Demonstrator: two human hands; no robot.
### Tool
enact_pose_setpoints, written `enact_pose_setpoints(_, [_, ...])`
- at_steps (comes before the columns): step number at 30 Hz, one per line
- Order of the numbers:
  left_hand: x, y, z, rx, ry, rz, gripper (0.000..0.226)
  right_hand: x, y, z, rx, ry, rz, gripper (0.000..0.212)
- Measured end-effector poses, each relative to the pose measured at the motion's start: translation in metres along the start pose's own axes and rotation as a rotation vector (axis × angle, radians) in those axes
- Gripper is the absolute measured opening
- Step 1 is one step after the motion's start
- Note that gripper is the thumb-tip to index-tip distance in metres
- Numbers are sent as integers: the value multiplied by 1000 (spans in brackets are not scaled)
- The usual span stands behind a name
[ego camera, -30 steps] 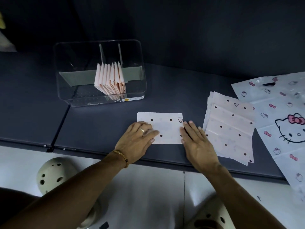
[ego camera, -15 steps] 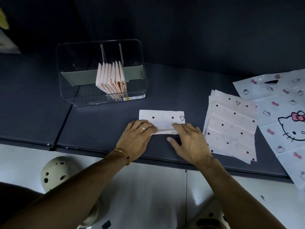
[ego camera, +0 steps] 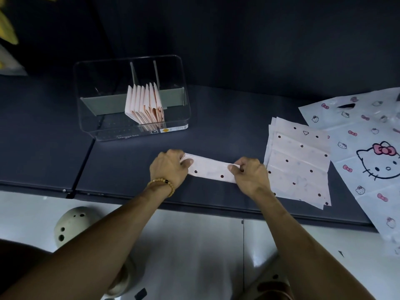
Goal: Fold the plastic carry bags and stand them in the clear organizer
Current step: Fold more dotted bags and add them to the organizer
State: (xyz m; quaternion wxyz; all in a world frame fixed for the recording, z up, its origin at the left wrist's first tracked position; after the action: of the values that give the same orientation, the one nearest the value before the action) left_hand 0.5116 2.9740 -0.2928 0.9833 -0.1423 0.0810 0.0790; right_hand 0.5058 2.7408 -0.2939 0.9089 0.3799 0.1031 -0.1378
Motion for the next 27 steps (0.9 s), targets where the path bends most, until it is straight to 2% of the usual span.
enact_pose_setpoints(4, [5, 6, -2, 45, -11, 70, 36, 1, 3, -4, -72, -37, 34, 20])
enact_pose_setpoints(7, [9, 7, -1, 103, -28, 56, 30, 0, 5, -6, -126, -63, 68, 20])
enact_pose_setpoints(9, [10, 8, 5, 105, -94, 8, 29, 1, 3, -7, -126, -74, 70, 20])
enact_pose_setpoints(11, [10, -2, 12, 124, -194, -190, 29, 2, 1, -6, -117, -81, 55, 19])
enact_pose_setpoints(13, [3, -20, 10, 206, -210, -490, 35, 4, 0, -6, -85, -72, 28, 18])
enact_pose_setpoints(15, [-6, -27, 5, 283, -213, -699, 46, 6, -2, -5, -59, -57, -23, 19])
enact_pose_setpoints(18, [-11, -20, 1, 342, -214, -766, 48, 1, 4, 3, -104, -141, -88, 20])
enact_pose_setpoints(19, [-13, -17, -1, 354, -217, -782, 48, -4, 12, 4, -175, -207, -35, 19])
enact_pose_setpoints(21, [-14, -14, -7, 363, -169, -797, 47, -20, 43, -12, -294, -258, 205, 24])
enact_pose_setpoints(23, [-11, -10, -15, 347, -82, -776, 48, -41, 69, -53, -287, -121, 450, 37])
enact_pose_setpoints(24, [-10, -8, -18, 336, -41, -764, 49, -50, 74, -75, -260, -27, 509, 43])
enact_pose_setpoints(27, [-7, -1, -24, 328, 32, -744, 52, -62, 62, -108, -257, 149, 444, 63])
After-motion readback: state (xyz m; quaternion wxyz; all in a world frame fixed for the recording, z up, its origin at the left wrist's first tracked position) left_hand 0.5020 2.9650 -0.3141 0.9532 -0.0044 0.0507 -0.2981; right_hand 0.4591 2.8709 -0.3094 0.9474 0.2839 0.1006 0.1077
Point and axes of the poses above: each hand's wrist, its own x-axis towards the middle knuckle, its own z-axis out of the back of the hand, y = z × x, the point moved 7 cm from there along x, towards the middle knuckle, and after that the axes turned 14 degrees about x, right-handed, at the moved point
